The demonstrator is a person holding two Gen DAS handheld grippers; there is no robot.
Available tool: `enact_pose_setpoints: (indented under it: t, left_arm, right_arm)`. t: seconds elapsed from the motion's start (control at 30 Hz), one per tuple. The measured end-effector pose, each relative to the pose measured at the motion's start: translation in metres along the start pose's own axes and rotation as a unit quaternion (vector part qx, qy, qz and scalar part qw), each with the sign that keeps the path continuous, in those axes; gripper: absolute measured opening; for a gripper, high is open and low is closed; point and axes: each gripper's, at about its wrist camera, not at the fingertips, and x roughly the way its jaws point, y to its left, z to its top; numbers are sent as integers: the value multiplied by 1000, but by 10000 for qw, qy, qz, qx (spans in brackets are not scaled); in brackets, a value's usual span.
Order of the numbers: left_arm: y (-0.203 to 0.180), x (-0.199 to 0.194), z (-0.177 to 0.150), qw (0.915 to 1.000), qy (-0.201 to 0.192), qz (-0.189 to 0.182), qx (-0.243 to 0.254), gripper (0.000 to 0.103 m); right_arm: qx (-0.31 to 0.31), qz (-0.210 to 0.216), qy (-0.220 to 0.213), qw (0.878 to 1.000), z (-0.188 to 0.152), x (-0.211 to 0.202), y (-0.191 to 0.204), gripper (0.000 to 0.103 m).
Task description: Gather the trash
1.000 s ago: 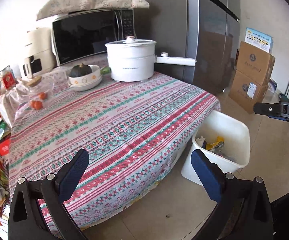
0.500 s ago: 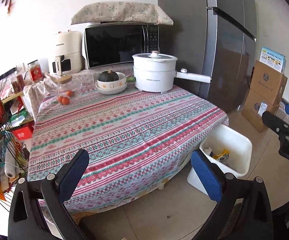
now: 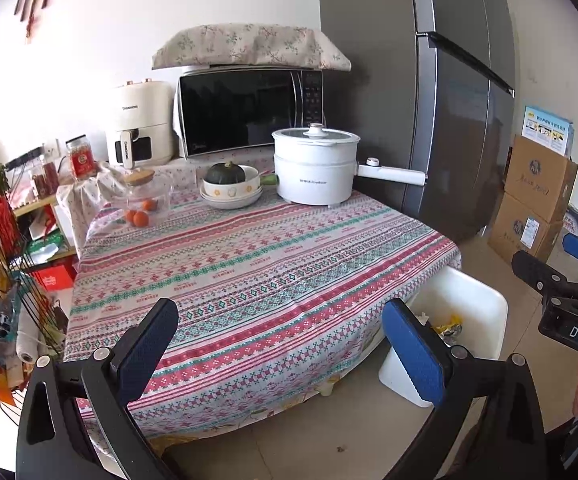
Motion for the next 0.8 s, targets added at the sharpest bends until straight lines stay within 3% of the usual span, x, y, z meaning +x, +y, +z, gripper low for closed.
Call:
enact_pose_setpoints:
  t: [0.8]
  left_arm:
    - [-2,-6,0,9999,-119,54,101,103]
  right_arm:
    - [-27,-10,19,10000,-2,-1,1,99]
